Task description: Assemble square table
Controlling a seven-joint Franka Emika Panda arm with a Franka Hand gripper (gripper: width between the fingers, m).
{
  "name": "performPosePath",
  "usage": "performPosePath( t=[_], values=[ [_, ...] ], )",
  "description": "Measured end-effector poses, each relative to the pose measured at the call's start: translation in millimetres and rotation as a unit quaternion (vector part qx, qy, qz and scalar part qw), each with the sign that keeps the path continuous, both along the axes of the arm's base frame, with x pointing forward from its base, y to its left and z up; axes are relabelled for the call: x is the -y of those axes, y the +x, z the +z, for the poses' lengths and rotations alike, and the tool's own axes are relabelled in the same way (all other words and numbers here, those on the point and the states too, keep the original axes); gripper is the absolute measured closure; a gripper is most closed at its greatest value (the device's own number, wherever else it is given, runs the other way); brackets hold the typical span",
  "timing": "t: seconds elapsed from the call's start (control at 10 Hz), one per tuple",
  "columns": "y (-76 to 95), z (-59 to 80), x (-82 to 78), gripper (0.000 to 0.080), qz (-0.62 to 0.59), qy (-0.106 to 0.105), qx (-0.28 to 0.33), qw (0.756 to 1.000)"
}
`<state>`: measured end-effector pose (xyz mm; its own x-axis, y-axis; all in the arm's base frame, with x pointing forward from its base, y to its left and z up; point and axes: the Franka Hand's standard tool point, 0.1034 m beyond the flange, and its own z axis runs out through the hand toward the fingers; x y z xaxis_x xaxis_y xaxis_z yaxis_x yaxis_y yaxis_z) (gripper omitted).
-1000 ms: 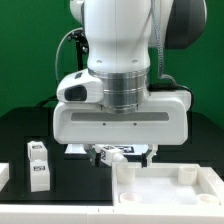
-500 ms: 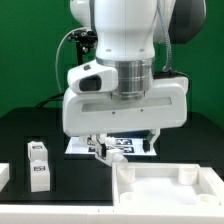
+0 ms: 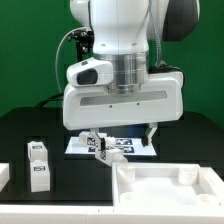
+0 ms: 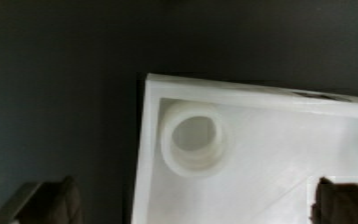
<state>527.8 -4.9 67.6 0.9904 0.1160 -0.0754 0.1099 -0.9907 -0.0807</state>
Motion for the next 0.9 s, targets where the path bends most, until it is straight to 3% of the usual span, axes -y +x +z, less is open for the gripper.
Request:
performPosePath(
  t=[0.1,0.3,0.4,0.5,0.7,0.9],
  values=[
    [-2.0,-1.1,-0.6,0.015,0.007,-0.002,0.007,1.0],
    [-41.0,-4.0,-2.8,0.015,0.011,-0.003,0.0,1.0],
    [-48.8,-3.4,-1.7,0.015,0.015,-0.009,0.017,1.0],
    [-48.2,-1.6,-2.7,0.015,0.022,-0.016,0.041,0.999],
    [-49.6,-3.6,-2.2,0.015,0.021,-0.014,0.034,0.999],
    [-56.3,-11.2,3.3,0.015,0.101,-0.021,0.065,0.993]
  ],
)
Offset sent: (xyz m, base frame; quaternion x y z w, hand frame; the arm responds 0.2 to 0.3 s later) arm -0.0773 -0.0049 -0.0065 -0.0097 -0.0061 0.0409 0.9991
